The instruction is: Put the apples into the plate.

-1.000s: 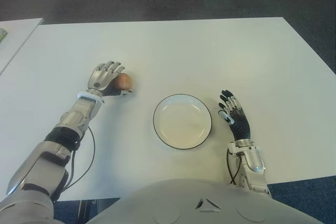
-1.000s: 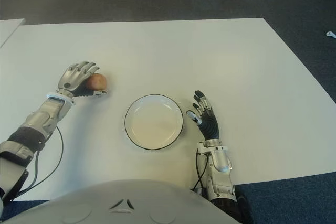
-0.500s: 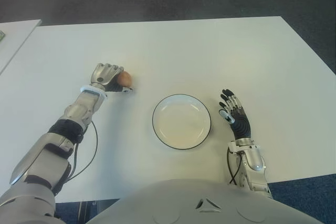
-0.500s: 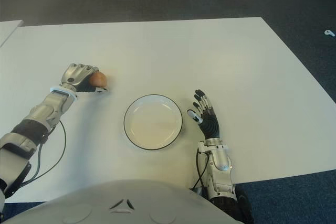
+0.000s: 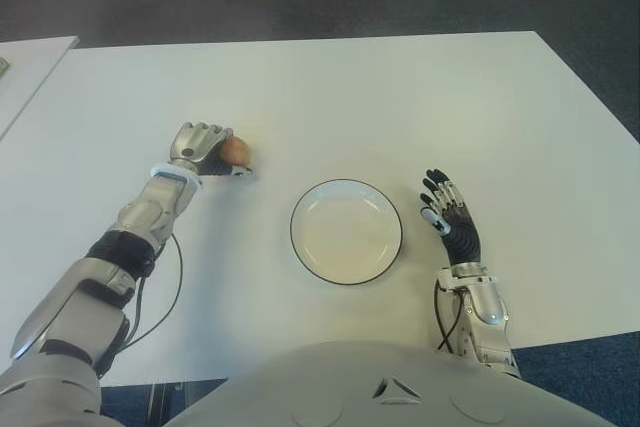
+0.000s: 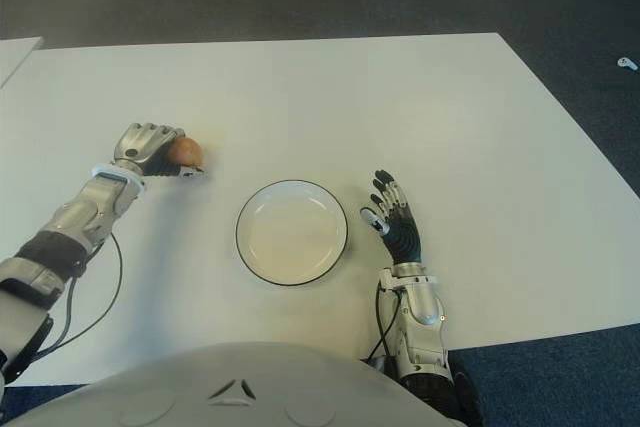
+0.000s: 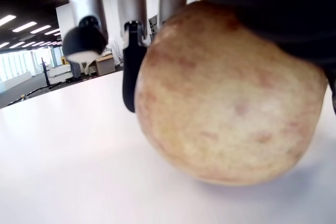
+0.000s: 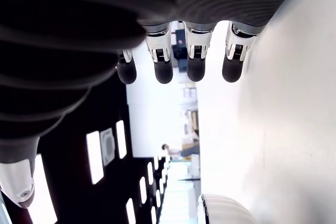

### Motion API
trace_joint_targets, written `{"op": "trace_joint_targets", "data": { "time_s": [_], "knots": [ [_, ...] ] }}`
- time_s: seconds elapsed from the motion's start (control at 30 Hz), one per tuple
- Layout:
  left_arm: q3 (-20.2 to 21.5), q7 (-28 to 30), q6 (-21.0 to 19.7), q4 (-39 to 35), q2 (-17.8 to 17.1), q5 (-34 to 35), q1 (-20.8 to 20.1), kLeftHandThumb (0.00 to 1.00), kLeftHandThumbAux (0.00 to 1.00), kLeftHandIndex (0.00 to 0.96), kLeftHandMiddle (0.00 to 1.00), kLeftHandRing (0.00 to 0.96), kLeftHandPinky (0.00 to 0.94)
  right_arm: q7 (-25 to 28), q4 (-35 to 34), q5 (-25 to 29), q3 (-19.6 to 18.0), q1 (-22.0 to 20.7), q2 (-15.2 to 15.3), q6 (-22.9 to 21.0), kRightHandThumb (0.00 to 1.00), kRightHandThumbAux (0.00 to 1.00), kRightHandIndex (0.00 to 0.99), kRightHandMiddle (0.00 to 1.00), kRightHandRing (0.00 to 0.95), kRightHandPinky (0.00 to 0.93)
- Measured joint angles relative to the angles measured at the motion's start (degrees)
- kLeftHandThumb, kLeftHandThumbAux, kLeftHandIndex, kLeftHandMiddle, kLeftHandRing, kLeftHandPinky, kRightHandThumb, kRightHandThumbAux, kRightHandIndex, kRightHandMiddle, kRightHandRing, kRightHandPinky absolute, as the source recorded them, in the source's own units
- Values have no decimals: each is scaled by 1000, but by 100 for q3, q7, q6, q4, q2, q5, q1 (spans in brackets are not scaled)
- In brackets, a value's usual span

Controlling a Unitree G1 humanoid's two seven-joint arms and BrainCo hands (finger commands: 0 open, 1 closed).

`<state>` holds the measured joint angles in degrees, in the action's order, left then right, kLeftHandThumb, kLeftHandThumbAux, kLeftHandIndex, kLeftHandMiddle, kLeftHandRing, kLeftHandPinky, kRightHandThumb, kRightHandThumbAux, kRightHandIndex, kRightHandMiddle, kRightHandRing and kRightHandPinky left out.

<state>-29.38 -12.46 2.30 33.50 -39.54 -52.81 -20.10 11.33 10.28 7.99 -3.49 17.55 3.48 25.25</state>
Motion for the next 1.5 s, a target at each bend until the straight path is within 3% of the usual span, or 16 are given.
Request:
{"op": "trace_joint_targets", "data": {
  "time_s": [1.1, 1.5],
  "knots": [
    [382, 5, 118, -475, 0, 478, 439, 749, 693, 444, 833, 828, 811, 117, 45, 135, -78, -42, 4, 0, 137, 551, 0, 0, 0, 0],
    [823, 235, 355, -1862, -101, 702, 1132, 749, 695, 443, 844, 840, 789, 136, 51, 135, -112, -44, 5, 1, 136, 550, 0, 0, 0, 0]
  ]
}}
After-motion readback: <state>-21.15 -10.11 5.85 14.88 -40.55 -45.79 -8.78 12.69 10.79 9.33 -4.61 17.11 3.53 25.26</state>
